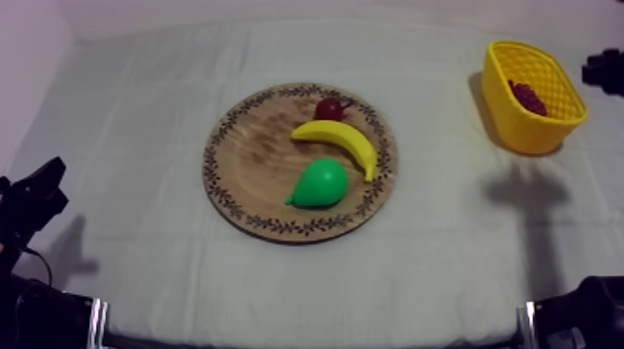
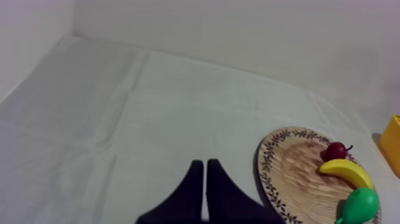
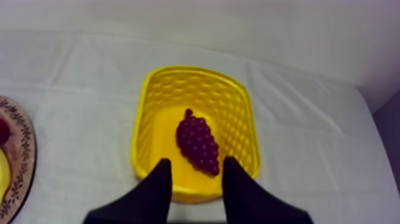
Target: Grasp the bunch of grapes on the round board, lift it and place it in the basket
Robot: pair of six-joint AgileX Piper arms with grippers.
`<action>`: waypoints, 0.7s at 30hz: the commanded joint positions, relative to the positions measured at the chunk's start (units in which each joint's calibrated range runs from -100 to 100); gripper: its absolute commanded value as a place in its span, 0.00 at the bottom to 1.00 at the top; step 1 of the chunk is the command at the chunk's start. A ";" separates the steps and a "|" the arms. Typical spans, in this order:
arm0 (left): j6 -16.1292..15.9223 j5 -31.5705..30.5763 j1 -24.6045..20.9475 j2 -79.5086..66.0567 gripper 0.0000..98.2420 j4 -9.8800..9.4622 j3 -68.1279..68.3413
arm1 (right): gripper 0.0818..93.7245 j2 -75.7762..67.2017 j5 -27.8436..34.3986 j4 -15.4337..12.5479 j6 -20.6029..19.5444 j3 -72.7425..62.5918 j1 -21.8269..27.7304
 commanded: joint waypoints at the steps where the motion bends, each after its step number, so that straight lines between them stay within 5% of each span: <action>1: -0.01 -0.05 0.00 0.00 0.00 -0.04 -0.02 | 0.22 -12.68 -0.29 0.29 -0.89 9.08 -0.79; 21: -0.01 -0.05 0.00 0.00 0.00 -0.04 -0.02 | 0.01 -42.09 4.34 1.41 -4.12 32.14 -5.86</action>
